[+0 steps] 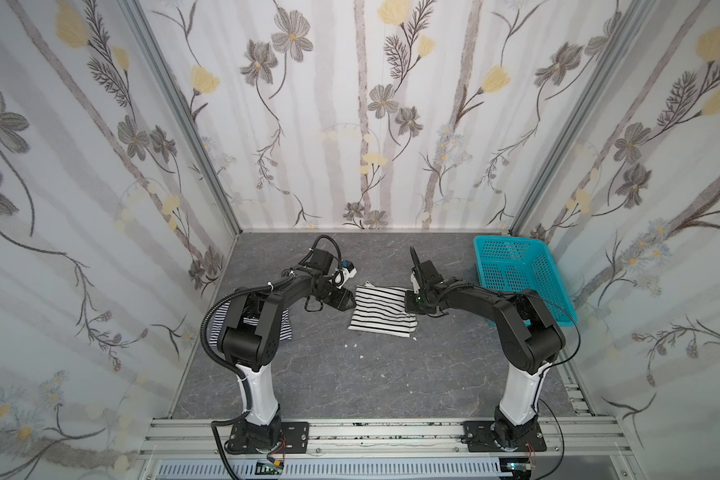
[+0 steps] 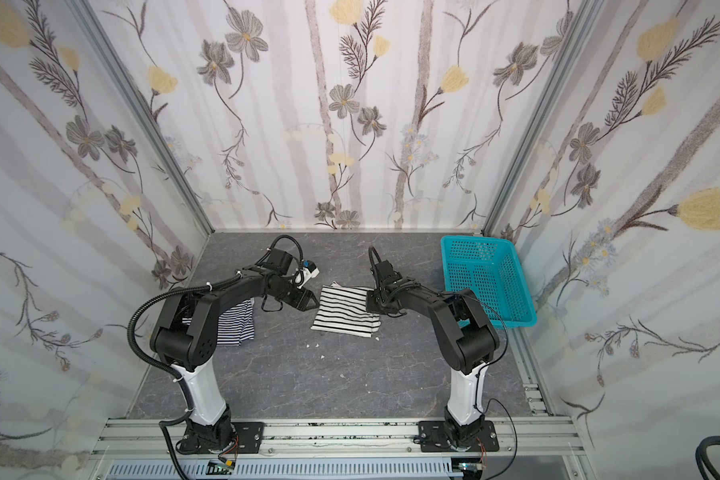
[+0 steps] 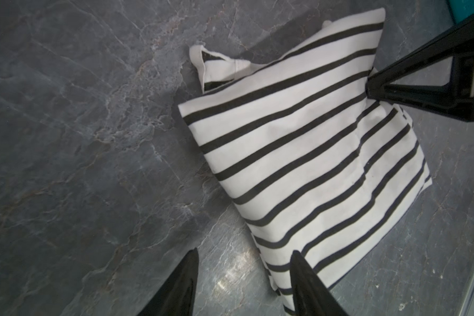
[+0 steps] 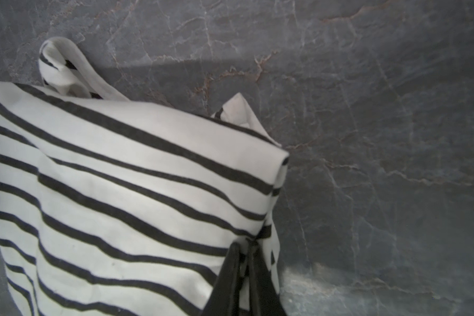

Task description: Fold and stack the tank tops

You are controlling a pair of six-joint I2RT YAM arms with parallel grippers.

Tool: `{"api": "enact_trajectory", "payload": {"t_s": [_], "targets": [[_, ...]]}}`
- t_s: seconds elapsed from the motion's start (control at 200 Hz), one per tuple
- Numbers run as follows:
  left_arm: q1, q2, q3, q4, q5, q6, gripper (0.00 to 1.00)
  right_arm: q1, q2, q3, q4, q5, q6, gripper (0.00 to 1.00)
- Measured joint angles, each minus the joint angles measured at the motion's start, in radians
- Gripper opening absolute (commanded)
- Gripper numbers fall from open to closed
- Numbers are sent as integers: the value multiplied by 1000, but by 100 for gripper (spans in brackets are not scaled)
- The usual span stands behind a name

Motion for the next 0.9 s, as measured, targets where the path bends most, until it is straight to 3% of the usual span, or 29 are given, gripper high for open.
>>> {"api": "enact_trajectory", "payload": {"t_s": [0.54, 0.899], "targets": [[-4, 154, 39, 22, 244, -60, 58, -12, -9, -65, 89, -22, 8, 12], [-54, 202, 77, 47, 307, -84, 53, -13, -14, -96, 151, -33, 17, 11]]}}
